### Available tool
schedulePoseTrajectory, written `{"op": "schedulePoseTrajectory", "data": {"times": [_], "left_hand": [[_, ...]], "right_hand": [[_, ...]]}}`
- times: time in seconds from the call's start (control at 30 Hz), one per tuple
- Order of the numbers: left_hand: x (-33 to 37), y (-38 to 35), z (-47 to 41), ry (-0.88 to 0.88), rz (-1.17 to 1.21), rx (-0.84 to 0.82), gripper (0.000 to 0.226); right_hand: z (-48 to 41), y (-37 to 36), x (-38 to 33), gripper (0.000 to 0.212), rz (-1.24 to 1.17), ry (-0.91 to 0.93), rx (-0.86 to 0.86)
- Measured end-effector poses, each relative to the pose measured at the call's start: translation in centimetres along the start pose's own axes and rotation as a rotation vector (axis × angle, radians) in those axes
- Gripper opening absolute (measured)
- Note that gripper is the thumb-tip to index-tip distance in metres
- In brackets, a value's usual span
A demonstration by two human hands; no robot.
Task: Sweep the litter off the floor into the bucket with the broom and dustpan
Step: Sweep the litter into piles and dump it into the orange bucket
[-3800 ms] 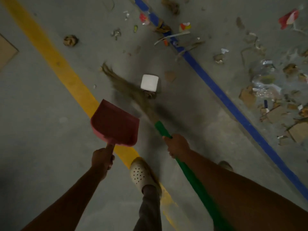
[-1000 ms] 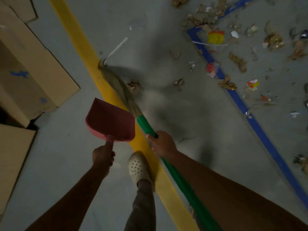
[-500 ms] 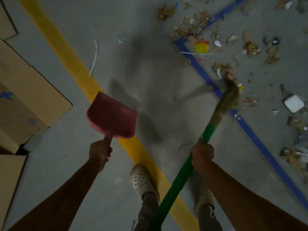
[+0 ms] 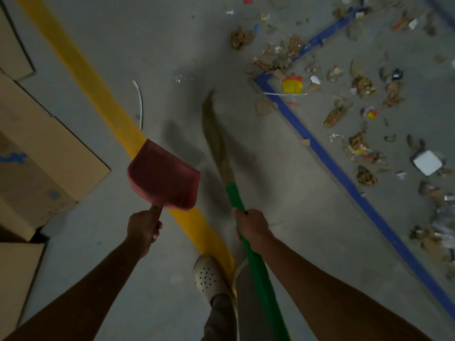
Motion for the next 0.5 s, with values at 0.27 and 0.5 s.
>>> {"op": "schedulePoseTrajectory", "data": {"times": [0.27,0.5], "left_hand": [[1.1,-3.6,0.3,-0.007,-0.082,-0.030,0.062],[5.8,-10.6,1.2,-0.026,-0.087,-0.101,0.056]], "right_hand": [[-2.3,7.6,8.7,0.048,-0.159,-0.300,0.206],[-1.9,18.7,9.0,0.045,-0.492,-0.257,0.541]]}}
Point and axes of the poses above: each hand's wrist, its own z-axis away from the middle knuckle, its own y-axis out of the back of the hand, x = y × z, the point moved 6 cm from there along -z, towards the middle knuckle, and after that the axes turned 1 degree about -z, right-handed, at the moved point
